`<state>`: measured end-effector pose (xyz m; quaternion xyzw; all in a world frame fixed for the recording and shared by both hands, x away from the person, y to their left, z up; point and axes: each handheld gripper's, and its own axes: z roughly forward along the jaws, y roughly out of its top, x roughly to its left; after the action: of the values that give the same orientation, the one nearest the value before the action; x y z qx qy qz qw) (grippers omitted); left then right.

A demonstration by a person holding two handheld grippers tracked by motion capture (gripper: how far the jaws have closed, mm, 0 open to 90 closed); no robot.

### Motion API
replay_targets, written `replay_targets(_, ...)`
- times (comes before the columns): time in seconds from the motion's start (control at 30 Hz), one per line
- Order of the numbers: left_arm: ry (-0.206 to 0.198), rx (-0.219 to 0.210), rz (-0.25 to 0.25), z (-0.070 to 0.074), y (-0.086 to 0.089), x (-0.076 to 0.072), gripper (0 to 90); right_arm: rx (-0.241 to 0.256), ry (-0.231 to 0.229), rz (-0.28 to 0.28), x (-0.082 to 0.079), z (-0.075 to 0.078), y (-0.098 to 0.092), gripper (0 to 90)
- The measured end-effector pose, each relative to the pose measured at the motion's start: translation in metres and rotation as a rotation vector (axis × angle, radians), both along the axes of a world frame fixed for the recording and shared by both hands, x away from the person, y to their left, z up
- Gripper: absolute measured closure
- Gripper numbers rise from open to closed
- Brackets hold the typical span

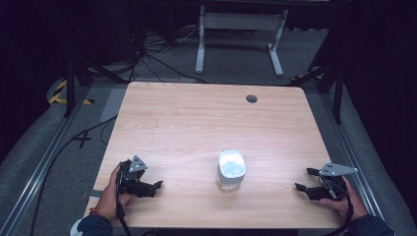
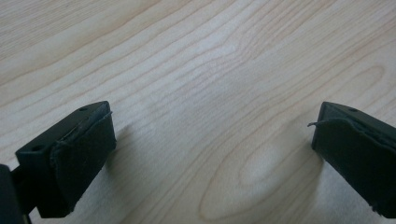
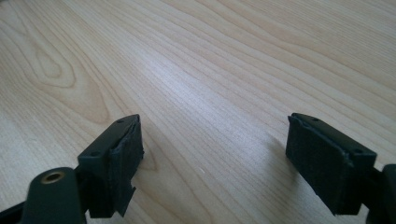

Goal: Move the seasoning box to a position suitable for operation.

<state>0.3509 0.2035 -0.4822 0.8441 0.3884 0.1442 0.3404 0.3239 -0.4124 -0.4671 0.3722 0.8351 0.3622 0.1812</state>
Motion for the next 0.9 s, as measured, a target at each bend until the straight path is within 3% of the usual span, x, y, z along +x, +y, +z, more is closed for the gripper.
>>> replay_targets(0.17,-0.011,-0.004,-0.009,0.000,-0.004,-0.002,1.3,-0.007,-0.003,-0.008,0.000,0.001,-0.001,22.2)
replay_targets(0.23,-0.028,0.021,-0.035,0.001,-0.004,-0.001,2.3,-0.018,0.004,-0.014,0.002,0.003,-0.001,22.3)
replay_targets(0.3,-0.017,0.011,-0.030,0.001,-0.004,-0.002,2.1,-0.025,0.000,-0.018,0.002,0.003,-0.001,24.0)
replay_targets(0.4,-0.011,0.001,-0.029,0.000,-0.005,-0.002,2.0,-0.035,-0.018,-0.023,0.003,0.005,-0.003,33.7)
replay_targets(0.5,-0.008,-0.006,-0.037,0.000,-0.005,-0.001,1.8,-0.089,-0.062,-0.061,0.006,0.008,-0.001,42.3)
replay_targets(0.57,-0.005,-0.007,-0.037,0.000,-0.005,-0.001,1.7,-0.088,-0.068,-0.059,0.010,0.009,0.001,48.4)
replay_targets(0.73,-0.005,-0.007,-0.037,0.000,-0.005,-0.001,1.7,-0.004,-0.066,-0.028,0.019,0.019,0.005,59.7)
replay_targets(0.9,-0.005,-0.005,-0.044,0.000,-0.005,-0.001,1.5,0.049,-0.074,0.020,0.022,0.032,0.012,69.3)
